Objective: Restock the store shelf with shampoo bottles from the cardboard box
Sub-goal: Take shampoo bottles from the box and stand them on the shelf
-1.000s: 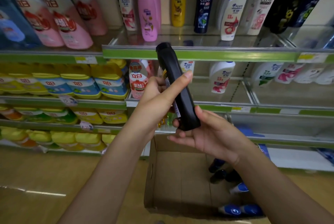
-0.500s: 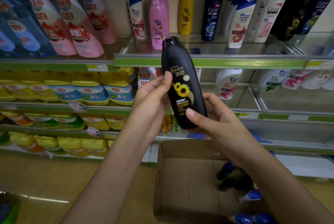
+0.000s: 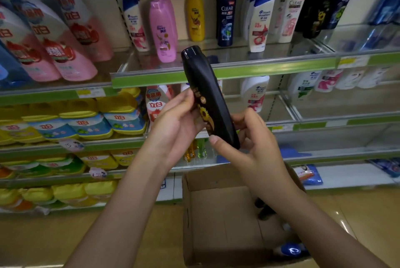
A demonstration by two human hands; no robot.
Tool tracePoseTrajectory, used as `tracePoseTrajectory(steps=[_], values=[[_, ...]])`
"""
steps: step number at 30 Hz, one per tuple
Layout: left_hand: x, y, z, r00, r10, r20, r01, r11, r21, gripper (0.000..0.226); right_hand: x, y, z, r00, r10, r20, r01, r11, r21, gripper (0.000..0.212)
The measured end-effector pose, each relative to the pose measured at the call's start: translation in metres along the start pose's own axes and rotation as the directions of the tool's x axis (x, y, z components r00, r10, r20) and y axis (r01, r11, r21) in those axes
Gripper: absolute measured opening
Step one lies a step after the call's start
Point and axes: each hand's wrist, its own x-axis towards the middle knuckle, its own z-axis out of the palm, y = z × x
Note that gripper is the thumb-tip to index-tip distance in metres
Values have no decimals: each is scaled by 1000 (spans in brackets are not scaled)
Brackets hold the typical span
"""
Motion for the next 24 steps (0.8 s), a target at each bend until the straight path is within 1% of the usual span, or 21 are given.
tracePoseTrajectory(steps=[2, 4, 6, 10, 13, 15, 19, 24], values=[[6, -6, 12, 1000, 25, -15, -24, 998, 65, 30, -1, 4, -14, 996, 85, 41, -90, 984, 156, 23], [13, -12, 27, 996, 68, -53, -60, 987, 148, 31, 0, 8, -32, 979, 164, 119, -195, 924, 329, 28], [19, -16, 42, 991, 105, -79, -83, 967, 242, 33, 4, 16, -51, 960, 210, 188, -270, 872, 407, 34], [37, -28, 73, 989, 139, -48, -112, 924, 366, 31, 12, 35, -87, 943, 231, 239, -317, 842, 437, 42], [58, -40, 108, 990, 139, -27, -116, 906, 408, 32, 22, 51, -125, 936, 253, 246, -344, 806, 482, 42], [72, -49, 133, 991, 135, -1, -122, 898, 422, 32, 31, 60, -153, 934, 274, 229, -353, 801, 484, 44], [109, -70, 193, 988, 153, 1, -135, 868, 478, 28, 53, 85, -214, 935, 285, 212, -353, 812, 465, 48], [160, -92, 253, 979, 202, 6, -175, 831, 528, 24, 89, 113, -276, 945, 282, 167, -327, 851, 411, 46]])
